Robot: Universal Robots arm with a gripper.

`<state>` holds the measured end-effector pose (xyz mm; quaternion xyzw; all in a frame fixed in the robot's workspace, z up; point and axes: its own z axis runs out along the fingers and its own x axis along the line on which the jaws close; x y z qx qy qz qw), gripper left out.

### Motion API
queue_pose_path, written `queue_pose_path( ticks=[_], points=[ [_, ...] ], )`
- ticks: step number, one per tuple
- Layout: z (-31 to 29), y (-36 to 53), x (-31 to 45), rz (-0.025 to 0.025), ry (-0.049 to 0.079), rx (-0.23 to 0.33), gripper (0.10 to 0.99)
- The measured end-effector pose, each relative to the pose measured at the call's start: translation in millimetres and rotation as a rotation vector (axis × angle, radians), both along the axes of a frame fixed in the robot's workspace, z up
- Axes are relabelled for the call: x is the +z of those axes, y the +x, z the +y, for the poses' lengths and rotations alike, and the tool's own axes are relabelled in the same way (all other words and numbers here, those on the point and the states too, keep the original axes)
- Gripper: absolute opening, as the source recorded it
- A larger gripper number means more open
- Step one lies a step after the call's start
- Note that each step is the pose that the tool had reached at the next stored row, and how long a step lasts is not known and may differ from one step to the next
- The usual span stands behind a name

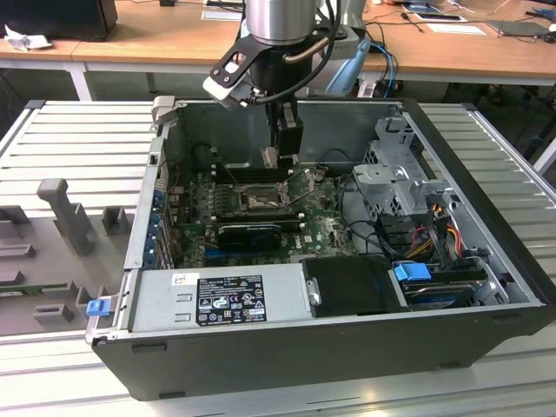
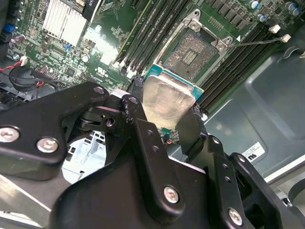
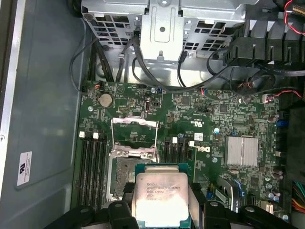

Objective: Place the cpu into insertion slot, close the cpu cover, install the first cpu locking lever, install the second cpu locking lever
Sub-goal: 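Place the cpu into insertion slot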

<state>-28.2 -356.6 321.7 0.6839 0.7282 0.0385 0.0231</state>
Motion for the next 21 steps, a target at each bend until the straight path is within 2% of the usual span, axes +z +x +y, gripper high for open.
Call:
queue_pose_path(
  ticks=[3, 5, 9, 17, 21],
  points=[
    [0.2, -0.1, -6.0, 0.0000, 0.000, -0.002, 0.525],
    [1.0, 0.0, -13.0, 0.0000, -0.001, -0.009, 0.525],
    [1.1, 0.0, -21.0, 0.0001, -0.001, -0.077, 0.525],
    [1.1, -5.8, -31.9, 0.0002, 0.000, -0.079, 0.525],
    [1.1, -6.4, -42.5, 0.0001, 0.001, -0.078, 0.525]
  ],
)
